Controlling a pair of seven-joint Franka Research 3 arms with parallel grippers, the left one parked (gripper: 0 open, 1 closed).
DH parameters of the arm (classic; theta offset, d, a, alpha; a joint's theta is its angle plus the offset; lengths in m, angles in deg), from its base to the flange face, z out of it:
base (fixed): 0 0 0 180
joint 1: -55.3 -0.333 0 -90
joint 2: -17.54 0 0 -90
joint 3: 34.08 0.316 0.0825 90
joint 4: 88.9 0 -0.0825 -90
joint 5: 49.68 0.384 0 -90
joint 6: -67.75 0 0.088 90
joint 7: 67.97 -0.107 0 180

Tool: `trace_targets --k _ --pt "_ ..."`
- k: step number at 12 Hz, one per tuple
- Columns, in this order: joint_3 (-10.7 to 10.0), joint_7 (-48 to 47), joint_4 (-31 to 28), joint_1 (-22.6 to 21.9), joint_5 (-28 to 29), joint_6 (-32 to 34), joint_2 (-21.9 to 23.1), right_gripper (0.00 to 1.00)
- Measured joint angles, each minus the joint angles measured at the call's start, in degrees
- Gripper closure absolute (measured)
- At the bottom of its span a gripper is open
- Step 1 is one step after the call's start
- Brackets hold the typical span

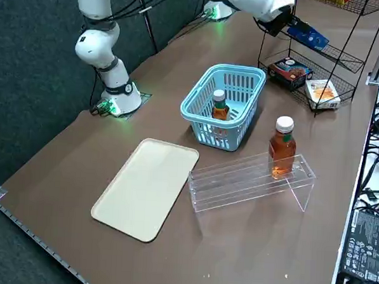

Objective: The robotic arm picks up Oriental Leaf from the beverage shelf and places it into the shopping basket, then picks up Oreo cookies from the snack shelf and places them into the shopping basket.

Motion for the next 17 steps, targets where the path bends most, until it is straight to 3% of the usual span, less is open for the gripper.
trace_targets --k 14,15,16,17 --pt "-0.1 -0.02 2.99 -0.48 0.0 -0.77 -4.05 0.02" --pt "-0.1 -0.02 3.02 -0.49 0.0 -0.77 -4.05 0.07" --pt "-0.1 -0.02 3.04 -0.51 0.0 -0.79 -4.05 0.2" --pt "-0.11 -0.02 3.09 -0.52 0.0 -0.85 -4.05 0.24"
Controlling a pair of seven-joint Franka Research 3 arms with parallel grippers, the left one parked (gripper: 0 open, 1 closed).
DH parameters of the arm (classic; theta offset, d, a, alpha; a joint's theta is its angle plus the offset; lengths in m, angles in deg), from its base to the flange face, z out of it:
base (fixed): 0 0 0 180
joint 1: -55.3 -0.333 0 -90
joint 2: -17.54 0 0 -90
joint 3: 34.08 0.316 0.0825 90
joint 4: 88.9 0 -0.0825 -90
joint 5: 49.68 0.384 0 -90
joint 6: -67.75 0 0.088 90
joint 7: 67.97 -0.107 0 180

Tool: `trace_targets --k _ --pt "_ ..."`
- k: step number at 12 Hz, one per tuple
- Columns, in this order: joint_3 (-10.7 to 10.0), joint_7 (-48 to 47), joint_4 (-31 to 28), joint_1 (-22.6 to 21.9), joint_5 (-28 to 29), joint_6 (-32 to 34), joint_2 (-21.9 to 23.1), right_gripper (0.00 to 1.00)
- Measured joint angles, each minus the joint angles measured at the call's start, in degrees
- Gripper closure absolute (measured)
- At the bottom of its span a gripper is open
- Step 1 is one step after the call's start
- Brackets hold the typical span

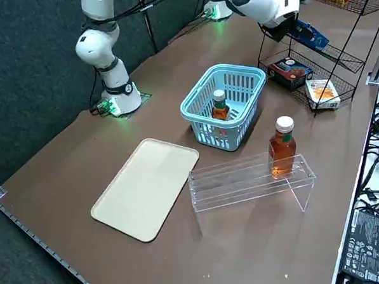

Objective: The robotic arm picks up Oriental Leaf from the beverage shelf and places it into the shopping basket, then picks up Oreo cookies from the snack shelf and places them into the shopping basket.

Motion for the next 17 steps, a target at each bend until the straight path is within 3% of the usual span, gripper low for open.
trace_targets --k 11,17 --pt "-0.05 -0.09 0.17 -0.03 0.0 -0.52 0.0 0.35" --pt "-0.05 -0.4 0.93 -0.09 0.0 -0.96 0.58 0.35"
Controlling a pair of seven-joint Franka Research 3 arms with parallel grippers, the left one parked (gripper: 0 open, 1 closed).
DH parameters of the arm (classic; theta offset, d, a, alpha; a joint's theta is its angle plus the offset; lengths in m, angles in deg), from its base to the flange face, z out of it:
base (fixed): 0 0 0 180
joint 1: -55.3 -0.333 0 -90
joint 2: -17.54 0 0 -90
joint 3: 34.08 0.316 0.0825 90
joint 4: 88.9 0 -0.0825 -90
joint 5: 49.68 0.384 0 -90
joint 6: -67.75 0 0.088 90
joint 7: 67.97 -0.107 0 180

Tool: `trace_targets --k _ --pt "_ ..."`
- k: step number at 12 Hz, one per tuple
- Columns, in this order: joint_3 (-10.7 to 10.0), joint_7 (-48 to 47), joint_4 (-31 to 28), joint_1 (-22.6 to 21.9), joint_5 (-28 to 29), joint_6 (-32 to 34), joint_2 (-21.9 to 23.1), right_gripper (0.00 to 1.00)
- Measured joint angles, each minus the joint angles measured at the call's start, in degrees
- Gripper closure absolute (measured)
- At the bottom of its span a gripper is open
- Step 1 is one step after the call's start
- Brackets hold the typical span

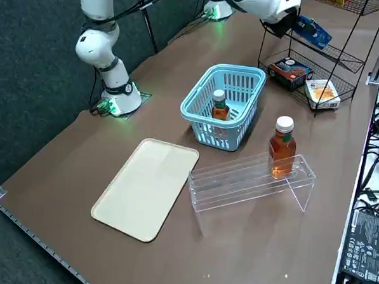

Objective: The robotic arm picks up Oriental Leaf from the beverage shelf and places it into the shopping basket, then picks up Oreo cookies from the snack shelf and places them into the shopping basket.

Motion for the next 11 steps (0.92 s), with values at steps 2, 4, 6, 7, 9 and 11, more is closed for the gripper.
trace_targets --k 2,4,6,7,9,11 --pt "0.0 -0.79 0.33 -0.03 0.0 -0.38 0.65 0.36" --pt "0.0 -1.36 0.48 -0.11 0.02 -0.69 1.44 0.37" --pt "0.0 -1.51 0.56 -0.21 0.16 -0.74 1.96 0.37" --pt "0.0 -1.53 0.61 -0.26 0.21 -0.76 2.0 0.37" --pt "0.0 -1.54 0.64 -0.3 0.23 -0.79 2.0 0.37" --pt "-0.07 -1.57 0.71 -0.27 0.24 -0.85 2.27 0.37"
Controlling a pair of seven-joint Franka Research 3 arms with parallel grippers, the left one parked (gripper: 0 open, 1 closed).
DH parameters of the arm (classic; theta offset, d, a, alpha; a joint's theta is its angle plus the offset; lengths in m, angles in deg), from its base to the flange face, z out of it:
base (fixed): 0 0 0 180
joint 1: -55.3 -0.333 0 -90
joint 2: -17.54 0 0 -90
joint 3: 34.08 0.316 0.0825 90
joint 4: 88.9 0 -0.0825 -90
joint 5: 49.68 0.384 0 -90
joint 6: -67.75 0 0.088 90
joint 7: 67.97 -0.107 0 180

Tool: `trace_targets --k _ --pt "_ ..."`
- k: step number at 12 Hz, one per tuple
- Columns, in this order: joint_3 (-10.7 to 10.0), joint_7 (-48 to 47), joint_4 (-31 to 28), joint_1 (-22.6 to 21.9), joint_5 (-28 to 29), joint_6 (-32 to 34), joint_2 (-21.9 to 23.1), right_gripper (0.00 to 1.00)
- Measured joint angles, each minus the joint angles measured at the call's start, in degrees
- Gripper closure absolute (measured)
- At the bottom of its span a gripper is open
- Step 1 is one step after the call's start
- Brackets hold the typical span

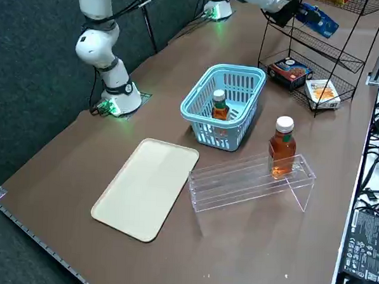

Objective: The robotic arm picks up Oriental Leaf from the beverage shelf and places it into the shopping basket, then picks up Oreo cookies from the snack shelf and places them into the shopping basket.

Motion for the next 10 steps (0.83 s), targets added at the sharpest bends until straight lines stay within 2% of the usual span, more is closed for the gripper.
trace_targets --k 4,10 --pt "-0.81 -0.08 -2.49 0.56 0.14 -0.05 4.13 0.39" --pt "-1.16 -0.06 -13.89 3.47 0.21 -0.19 14.1 0.39"
